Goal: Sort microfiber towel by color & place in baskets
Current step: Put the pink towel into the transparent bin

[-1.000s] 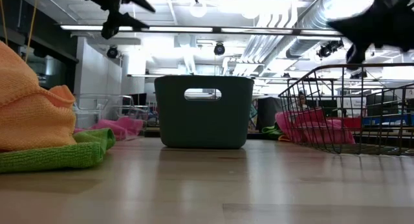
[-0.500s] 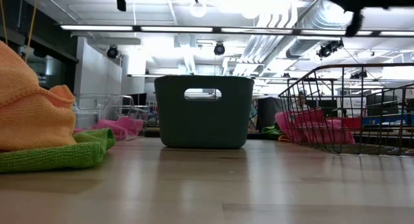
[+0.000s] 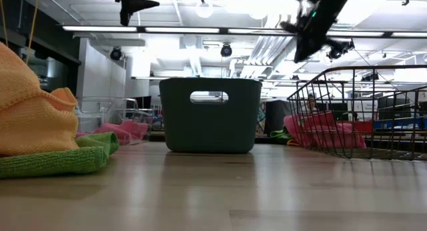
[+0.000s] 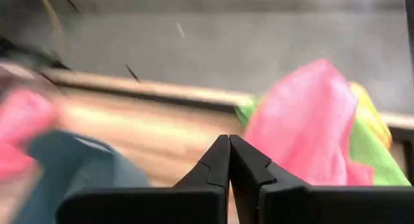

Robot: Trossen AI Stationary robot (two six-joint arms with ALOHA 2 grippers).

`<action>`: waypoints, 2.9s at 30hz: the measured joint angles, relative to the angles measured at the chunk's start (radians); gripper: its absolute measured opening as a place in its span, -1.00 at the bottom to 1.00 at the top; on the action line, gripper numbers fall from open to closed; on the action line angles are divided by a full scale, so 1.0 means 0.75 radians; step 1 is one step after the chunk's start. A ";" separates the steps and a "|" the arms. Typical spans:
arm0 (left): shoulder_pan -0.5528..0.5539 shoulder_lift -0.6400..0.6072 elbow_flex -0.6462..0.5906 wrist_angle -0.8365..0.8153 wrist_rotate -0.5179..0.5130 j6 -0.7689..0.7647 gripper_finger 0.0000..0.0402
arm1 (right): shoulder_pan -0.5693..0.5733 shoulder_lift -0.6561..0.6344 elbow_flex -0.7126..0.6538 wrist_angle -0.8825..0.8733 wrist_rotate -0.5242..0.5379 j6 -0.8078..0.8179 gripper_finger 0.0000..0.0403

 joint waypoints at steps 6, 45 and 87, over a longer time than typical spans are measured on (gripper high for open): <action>0.101 -0.002 0.000 -0.016 0.217 0.039 -0.09 | -0.135 0.294 0.164 -0.087 -0.202 -0.033 -0.67; 0.116 0.083 -0.002 0.149 0.258 -0.095 -0.09 | -0.174 0.629 0.304 -0.237 -0.350 -0.314 -0.98; -0.357 0.616 0.578 0.115 0.030 0.924 -0.08 | 0.389 0.545 1.143 0.260 -0.909 -0.532 -1.00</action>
